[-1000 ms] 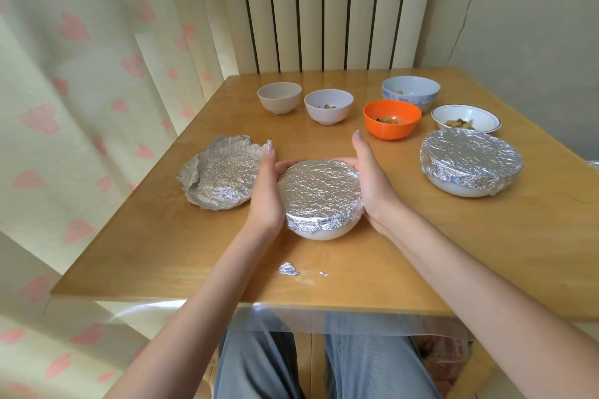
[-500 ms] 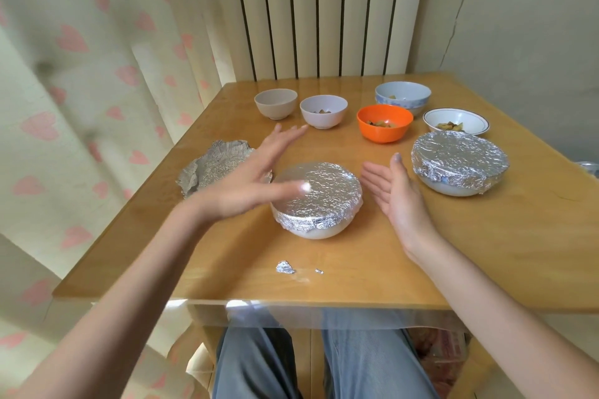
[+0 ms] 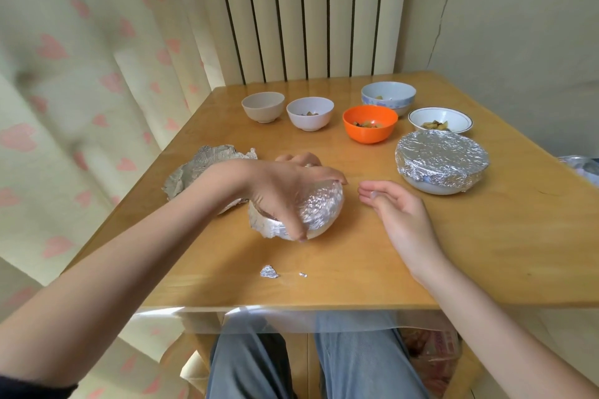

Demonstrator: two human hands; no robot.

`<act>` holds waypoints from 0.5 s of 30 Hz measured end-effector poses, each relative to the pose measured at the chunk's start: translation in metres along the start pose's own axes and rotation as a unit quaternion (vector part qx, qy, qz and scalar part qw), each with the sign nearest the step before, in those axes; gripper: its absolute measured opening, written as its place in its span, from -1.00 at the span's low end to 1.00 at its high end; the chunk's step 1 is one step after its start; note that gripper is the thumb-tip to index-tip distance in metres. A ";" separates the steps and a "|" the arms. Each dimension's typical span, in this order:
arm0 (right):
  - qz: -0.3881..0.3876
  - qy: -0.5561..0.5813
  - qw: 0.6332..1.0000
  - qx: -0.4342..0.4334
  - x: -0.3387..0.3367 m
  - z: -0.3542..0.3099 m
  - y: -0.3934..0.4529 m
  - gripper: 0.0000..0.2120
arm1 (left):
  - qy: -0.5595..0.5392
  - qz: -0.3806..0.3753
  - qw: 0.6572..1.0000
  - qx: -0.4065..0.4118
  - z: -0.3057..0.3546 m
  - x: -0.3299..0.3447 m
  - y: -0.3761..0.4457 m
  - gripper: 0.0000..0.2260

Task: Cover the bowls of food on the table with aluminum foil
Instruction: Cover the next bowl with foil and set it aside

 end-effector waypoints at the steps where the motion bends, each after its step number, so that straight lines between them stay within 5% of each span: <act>1: -0.002 0.001 1.000 -0.002 0.000 -0.001 0.000 -0.74 | -0.006 0.003 0.999 -0.036 0.000 -0.002 0.002 -0.10; 5: -0.009 -0.018 1.000 -0.024 0.003 -0.007 0.001 -0.74 | -0.092 -0.001 0.979 -0.183 0.005 -0.010 0.012 -0.09; 8: -0.012 -0.068 0.996 -0.054 0.005 -0.009 -0.001 -0.77 | -0.056 -0.002 0.962 -0.267 0.027 -0.007 0.020 -0.26; 15: -0.012 -0.168 0.979 -0.111 0.003 -0.013 -0.015 -0.74 | -0.051 -0.036 0.953 -0.297 0.028 -0.011 0.025 0.22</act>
Point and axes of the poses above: each hand's wrist, its own y-axis towards the middle knuckle, its own x-axis out of the palm, z = x × y, the point moved 1 cm from there along y, towards the middle knuckle, and after that the axes turned 7 degrees about -x, right-handed, at the moved point
